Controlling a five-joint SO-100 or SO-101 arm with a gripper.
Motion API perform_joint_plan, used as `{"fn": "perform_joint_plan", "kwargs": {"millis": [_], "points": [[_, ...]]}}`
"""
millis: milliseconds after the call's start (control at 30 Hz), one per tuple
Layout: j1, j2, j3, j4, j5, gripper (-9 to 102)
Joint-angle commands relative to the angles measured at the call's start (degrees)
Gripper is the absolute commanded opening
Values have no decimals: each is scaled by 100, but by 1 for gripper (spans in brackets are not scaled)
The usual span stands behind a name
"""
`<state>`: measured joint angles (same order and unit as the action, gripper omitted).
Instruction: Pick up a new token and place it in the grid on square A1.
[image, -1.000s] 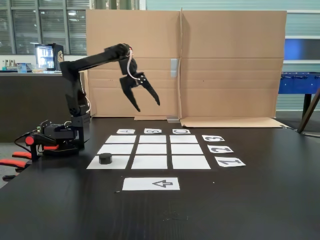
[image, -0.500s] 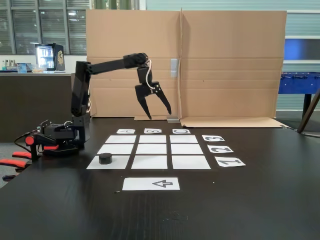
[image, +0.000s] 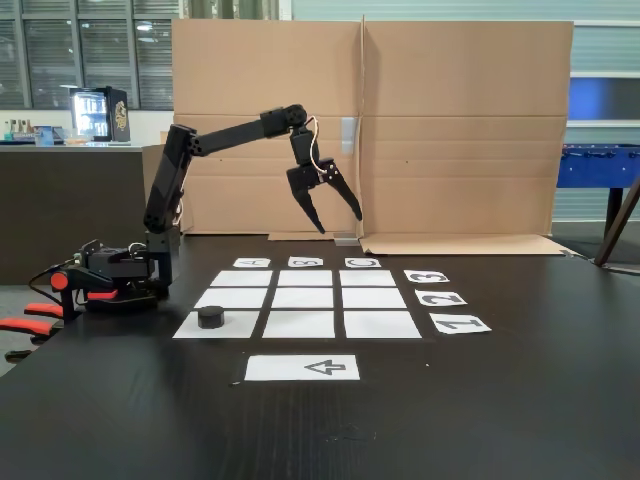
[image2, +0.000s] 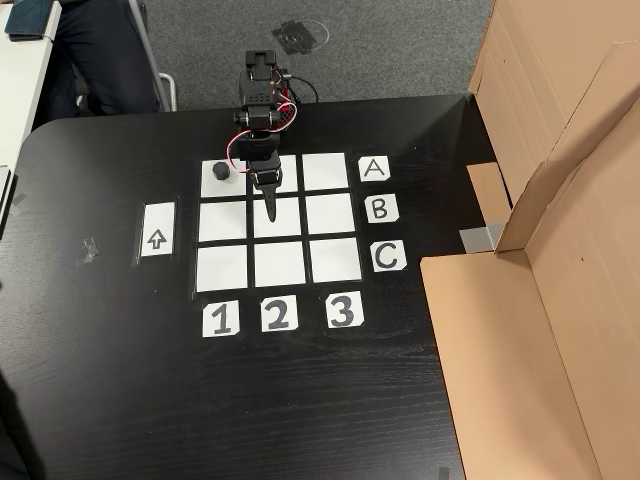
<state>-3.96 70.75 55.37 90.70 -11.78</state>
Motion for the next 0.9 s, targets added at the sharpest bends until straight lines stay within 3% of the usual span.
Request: {"fn": "perform_joint_plan", "kwargs": {"millis": [0,633,867], "points": [[-44,88,-220,-70,79,30],[-70,1151,475,-132,325,30],[-79,2074,1301,-536,352,30]]}}
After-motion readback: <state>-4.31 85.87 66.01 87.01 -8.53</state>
